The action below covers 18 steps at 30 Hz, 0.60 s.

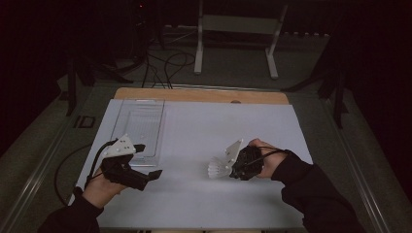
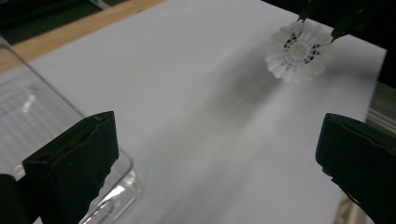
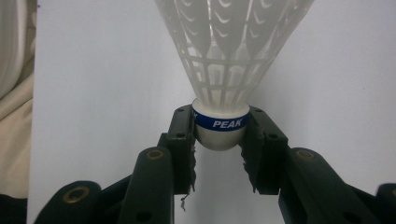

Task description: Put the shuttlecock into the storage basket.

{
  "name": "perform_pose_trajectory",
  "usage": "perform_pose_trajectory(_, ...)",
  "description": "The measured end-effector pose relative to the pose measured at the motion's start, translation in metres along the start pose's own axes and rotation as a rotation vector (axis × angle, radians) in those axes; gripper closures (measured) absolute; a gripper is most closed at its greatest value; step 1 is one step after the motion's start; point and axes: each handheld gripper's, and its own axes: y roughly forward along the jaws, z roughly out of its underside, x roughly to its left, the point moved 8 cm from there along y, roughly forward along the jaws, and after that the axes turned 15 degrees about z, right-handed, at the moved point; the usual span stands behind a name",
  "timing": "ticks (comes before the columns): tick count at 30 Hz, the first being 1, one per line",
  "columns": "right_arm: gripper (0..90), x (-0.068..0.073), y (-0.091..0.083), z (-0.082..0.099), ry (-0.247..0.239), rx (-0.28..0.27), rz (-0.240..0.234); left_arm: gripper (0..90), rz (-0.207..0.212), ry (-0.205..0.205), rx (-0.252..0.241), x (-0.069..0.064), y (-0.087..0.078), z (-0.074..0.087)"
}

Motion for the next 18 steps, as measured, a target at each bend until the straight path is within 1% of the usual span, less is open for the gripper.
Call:
perform_pose_trajectory(2,66.0,0.000,0.000,0.000,-0.012,0.006,0.002,0.0,-0.002,0.004,0.016,-0.001,0.001,-0.008)
perform_pose_trajectory(5,66.0,0.001,-0.001,-0.001,-0.012,0.009,0.002,0.0,-0.012,0.014,0.025,-0.001,0.003,-0.018)
perform_pose_trajectory(7,66.0,0.001,-0.001,-0.001,-0.011,0.007,0.002,0.0,-0.012,0.014,0.025,-0.001,0.003,-0.018)
perform_pose_trajectory(9,66.1,0.001,-0.002,-0.003,-0.013,0.003,0.002,0.0,0.004,0.023,0.044,-0.001,0.008,-0.031)
perform_pose_trajectory(10,66.1,0.001,-0.002,-0.003,-0.013,0.003,0.002,0.0,0.004,0.023,0.044,-0.001,0.008,-0.031)
perform_pose_trajectory(12,66.0,0.001,-0.002,-0.004,-0.016,0.004,0.004,0.0,0.006,0.033,0.070,-0.001,0.012,-0.036)
perform_pose_trajectory(13,66.1,0.001,-0.002,-0.004,-0.016,0.004,0.002,0.0,0.006,0.033,0.070,-0.001,0.012,-0.036)
perform_pose_trajectory(14,66.1,0.001,-0.003,-0.006,-0.018,0.002,0.004,0.0,0.017,0.045,0.094,-0.002,0.017,-0.040)
perform_pose_trajectory(17,66.0,0.000,-0.004,-0.008,-0.021,-0.001,0.009,0.0,0.034,0.049,0.117,-0.003,0.022,-0.044)
perform_pose_trajectory(18,66.0,0.000,-0.004,-0.009,-0.022,-0.006,0.007,0.0,0.040,0.051,0.134,-0.003,0.024,-0.045)
